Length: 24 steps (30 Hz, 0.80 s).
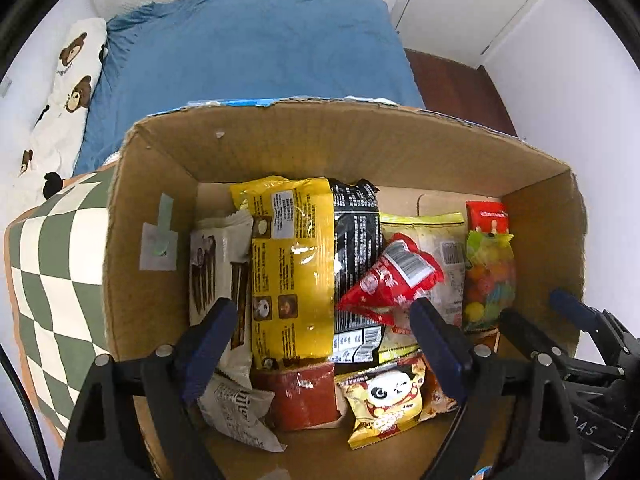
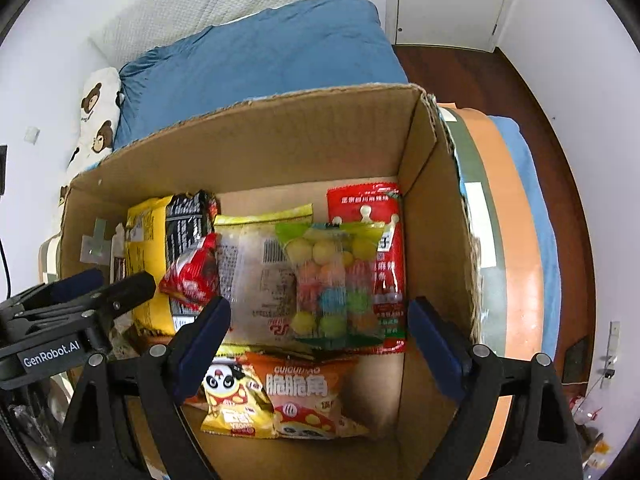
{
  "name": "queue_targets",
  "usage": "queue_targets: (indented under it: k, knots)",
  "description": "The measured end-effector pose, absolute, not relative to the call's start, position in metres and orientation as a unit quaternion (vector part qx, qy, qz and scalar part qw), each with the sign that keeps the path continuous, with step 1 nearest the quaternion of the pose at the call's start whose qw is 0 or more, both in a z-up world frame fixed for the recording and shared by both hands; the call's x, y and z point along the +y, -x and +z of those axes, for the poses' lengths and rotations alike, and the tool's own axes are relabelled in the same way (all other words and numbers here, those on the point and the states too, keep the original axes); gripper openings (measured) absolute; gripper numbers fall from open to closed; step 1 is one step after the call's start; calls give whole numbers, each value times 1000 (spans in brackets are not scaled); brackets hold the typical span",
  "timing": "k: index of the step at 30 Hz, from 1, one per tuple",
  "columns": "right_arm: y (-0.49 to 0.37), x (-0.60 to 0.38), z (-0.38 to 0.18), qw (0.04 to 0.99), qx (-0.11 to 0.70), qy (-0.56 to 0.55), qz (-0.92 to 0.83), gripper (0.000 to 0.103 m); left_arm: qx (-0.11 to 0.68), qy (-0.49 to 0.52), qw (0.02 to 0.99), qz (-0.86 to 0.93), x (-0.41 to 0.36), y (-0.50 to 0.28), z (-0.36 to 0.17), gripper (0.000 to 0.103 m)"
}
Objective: Organize snacks
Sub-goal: 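Carry both packets into the box and open both tools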
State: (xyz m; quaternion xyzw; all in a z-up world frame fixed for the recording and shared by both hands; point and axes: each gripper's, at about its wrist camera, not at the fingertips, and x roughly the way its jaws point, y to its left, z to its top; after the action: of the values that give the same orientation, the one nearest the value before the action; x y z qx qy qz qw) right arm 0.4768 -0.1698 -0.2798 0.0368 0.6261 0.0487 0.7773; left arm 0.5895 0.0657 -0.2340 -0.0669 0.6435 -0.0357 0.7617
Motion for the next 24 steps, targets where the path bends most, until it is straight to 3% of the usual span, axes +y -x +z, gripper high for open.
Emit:
queue_targets:
  k: [24]
  knots:
    - [-378,-172,-220,837,544,-23,53,92,523,26,852,-15,71,-473,-156,88]
